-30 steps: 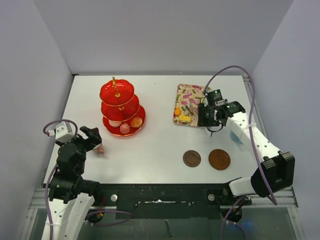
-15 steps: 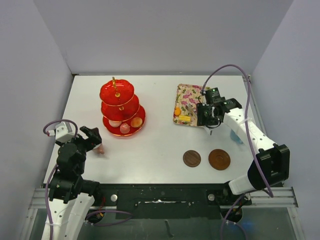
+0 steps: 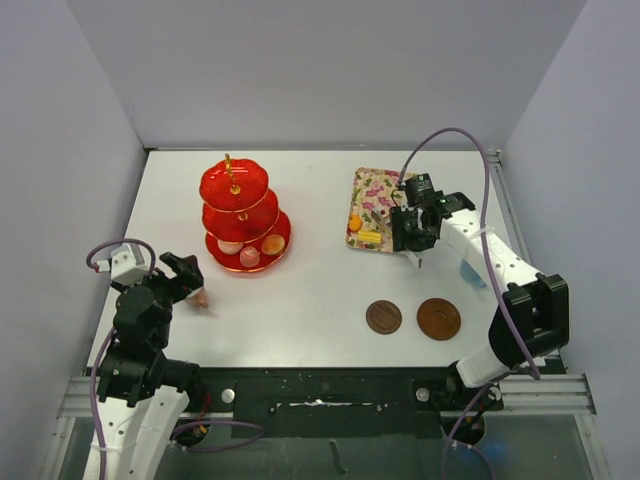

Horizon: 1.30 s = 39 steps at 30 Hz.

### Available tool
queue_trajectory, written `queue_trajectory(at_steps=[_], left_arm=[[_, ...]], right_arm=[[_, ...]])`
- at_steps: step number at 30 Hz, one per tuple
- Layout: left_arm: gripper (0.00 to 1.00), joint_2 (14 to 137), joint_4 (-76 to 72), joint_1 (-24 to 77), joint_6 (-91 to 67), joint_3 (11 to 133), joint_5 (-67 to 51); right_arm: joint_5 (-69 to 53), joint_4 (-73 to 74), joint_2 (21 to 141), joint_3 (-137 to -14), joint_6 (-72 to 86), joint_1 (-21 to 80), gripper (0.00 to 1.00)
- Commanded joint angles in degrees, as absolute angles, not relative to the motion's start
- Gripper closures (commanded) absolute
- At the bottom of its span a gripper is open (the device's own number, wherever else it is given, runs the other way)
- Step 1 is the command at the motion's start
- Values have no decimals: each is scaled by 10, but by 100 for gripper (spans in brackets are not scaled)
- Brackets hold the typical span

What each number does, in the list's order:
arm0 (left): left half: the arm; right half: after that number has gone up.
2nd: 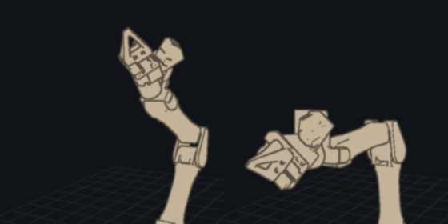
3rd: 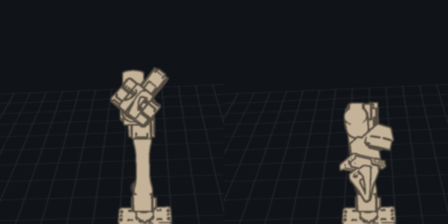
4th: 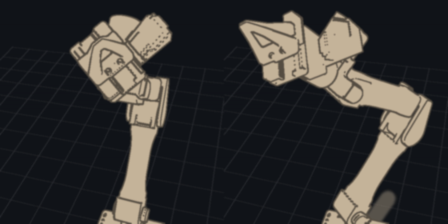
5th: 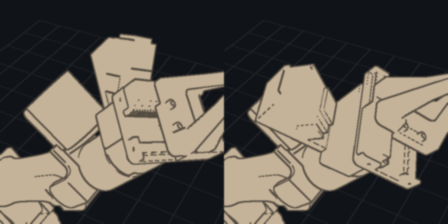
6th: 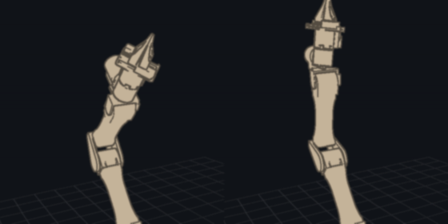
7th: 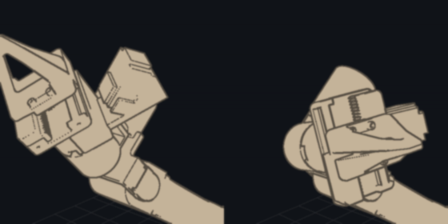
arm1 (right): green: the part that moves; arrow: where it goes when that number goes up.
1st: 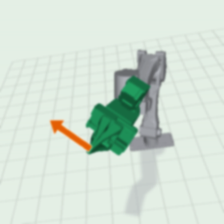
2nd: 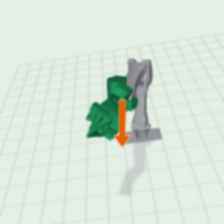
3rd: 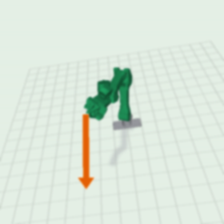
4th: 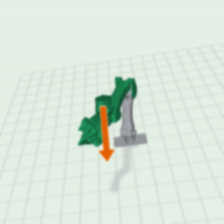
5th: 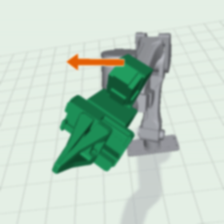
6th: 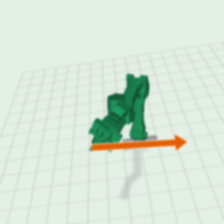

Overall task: Serve the afternoon tea
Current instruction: Pick up the desert from the tray.

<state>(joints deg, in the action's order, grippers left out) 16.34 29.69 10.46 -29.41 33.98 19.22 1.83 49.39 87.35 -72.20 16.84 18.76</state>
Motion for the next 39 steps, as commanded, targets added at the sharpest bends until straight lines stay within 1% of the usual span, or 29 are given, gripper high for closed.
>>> queue_trajectory(at_steps=[1,8,14,19,26,33,39], left_arm=[[18,160,256,106,-287,342,186],[18,160,256,106,-287,342,187],[19,160,256,106,-287,342,188],[18,161,256,106,-287,342,187],[19,170,253,106,-284,342,187],[18,243,293,107,-281,387,197],[18,341,318,106,-262,459,263]], right_arm=[[34,469,878,-766,156,184,60],[25,470,904,-781,147,185,61],[20,462,896,-776,159,185,65],[32,466,897,-776,194,185,72],[29,438,885,-754,236,185,74],[22,422,899,-754,242,185,73],[17,422,911,-771,236,185,70]])
